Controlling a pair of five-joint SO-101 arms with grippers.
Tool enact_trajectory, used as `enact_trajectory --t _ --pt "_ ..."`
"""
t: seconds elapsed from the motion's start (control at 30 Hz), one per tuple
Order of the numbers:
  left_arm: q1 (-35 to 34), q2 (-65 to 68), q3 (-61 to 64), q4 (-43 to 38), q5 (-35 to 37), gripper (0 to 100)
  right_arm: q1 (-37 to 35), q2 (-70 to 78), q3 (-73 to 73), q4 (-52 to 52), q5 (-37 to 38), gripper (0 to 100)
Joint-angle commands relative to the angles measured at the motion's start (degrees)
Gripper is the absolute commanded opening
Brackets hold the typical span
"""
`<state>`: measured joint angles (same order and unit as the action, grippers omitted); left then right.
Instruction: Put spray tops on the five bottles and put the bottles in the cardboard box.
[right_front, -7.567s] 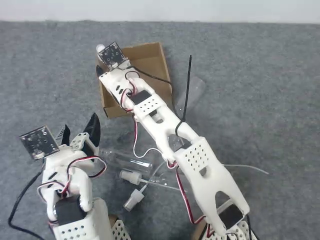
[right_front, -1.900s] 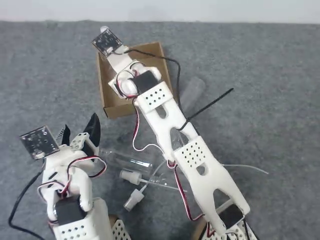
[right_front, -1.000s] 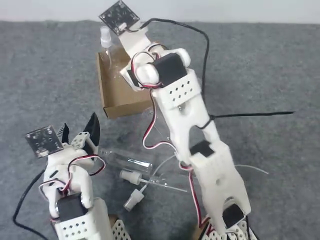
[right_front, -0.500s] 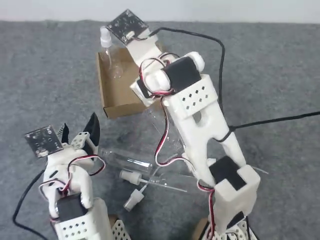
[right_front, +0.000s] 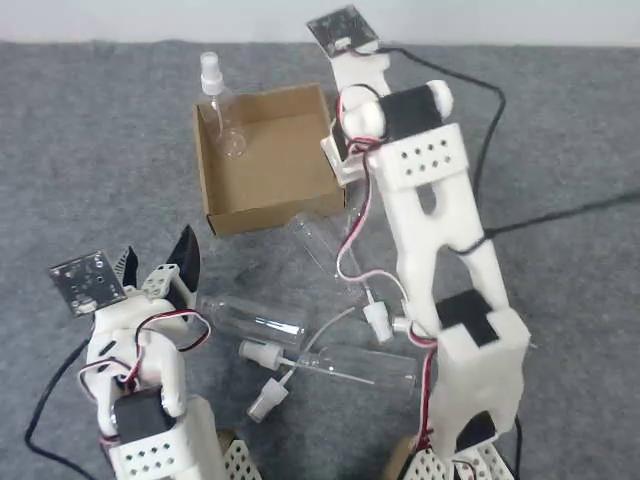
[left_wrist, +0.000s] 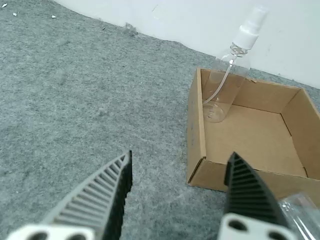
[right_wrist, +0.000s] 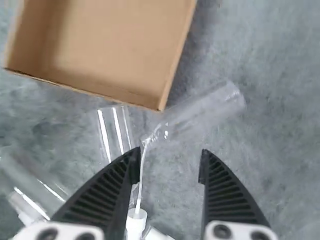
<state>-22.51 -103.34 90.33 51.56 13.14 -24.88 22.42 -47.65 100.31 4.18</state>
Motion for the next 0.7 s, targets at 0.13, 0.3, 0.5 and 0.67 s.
enact_trajectory --t 0.13,0.3,0.5,0.67 --pt "-0.44 -1.14 -0.57 -0.35 -0.70 28 3.91 3.74 -1.05 -3.12 -5.54 29.9" --pt "-0.44 -1.14 -0.57 -0.35 -0.70 28 4.79 7.69 -1.05 -6.20 -8.35 32.2" --pt "-0.44 -1.14 -0.57 -0.35 -0.70 28 4.88 13.23 -1.05 -10.68 -12.13 32.2" --pt "-0.44 -1.14 -0.57 -0.35 -0.70 28 5.23 17.01 -1.05 -14.29 -14.68 32.3"
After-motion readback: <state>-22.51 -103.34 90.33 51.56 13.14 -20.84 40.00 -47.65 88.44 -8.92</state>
